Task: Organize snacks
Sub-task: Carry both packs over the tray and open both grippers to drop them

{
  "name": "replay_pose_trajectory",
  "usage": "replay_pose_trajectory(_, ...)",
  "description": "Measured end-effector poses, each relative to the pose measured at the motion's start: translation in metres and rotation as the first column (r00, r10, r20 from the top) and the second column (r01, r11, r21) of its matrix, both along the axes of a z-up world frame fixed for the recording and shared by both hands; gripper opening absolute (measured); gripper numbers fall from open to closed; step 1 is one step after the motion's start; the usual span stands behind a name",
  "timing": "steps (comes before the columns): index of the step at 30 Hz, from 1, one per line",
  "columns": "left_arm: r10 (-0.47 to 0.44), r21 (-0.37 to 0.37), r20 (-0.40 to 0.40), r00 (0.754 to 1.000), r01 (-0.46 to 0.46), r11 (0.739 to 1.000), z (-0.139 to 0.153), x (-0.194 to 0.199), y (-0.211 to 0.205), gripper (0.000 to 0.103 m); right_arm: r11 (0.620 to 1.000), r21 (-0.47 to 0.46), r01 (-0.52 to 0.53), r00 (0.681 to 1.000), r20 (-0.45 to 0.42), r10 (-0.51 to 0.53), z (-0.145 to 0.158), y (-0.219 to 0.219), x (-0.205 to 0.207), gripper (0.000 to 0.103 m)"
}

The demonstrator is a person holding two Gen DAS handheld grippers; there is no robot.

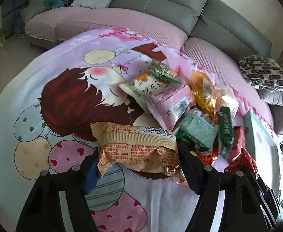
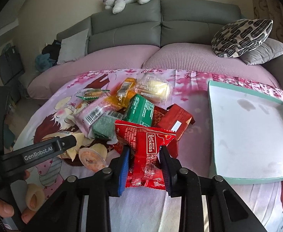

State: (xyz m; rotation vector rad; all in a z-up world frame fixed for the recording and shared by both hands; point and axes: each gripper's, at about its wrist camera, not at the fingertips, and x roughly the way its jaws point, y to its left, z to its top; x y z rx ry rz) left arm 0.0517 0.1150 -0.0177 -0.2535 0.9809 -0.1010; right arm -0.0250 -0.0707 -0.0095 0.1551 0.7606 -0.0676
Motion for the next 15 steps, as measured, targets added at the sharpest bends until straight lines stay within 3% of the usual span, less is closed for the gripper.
replay_pose_trajectory(9, -0.014, -0.006, 0.076, 0.997, 0.015, 1.0, 0.033, -0.009, -0.013, 0.074, 1.0, 0.009, 0.023, 0.997, 0.069, -0.024, 0.026, -0.012, -0.013, 0.033)
replay_pose_trajectory(15, -0.089, -0.013, 0.11, 0.99, 0.091, 0.996, 0.058, -0.005, -0.051, 0.074, 0.986, -0.084, 0.143, 0.986, 0.101, -0.134, 0.051, -0.04, -0.013, 0.033)
